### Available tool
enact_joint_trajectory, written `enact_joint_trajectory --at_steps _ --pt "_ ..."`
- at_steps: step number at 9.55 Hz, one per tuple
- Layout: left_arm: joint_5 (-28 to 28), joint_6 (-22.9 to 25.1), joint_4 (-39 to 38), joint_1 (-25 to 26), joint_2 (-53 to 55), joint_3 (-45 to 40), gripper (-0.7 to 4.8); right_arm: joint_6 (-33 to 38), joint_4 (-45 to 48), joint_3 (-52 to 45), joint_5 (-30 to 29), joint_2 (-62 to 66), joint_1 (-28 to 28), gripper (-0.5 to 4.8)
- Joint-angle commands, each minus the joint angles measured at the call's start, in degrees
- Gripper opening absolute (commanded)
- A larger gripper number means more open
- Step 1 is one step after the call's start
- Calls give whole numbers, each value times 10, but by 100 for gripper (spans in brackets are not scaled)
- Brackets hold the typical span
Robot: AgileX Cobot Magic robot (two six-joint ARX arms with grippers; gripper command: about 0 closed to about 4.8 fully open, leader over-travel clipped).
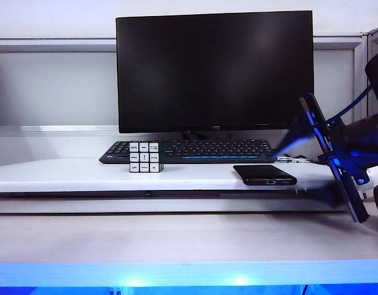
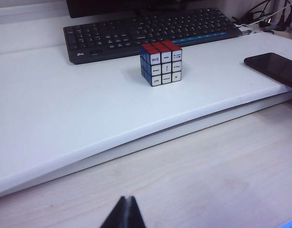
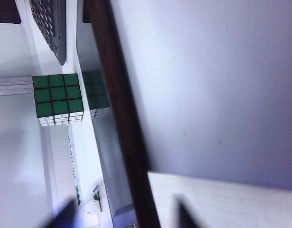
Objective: Put the phone on top of the Rubik's Cube.
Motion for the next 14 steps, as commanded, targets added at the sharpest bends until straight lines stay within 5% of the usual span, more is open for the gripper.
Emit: enact_joint_trajectory --at_steps 1,2,3,8,14 --pt "4 1 -10 0 0 -1 -6 0 6 1 -5 -2 2 198" --pt "4 1 -10 0 0 -1 -6 0 6 1 -16 -2 2 196" --pt "4 1 -10 0 0 -1 -6 0 6 0 -15 -2 2 100" --pt "4 1 -10 1 0 -1 -6 -3 6 0 -15 -2 3 2" --pt "-6 1 -10 1 0 -1 -6 -20 58 1 -15 -3 5 -7"
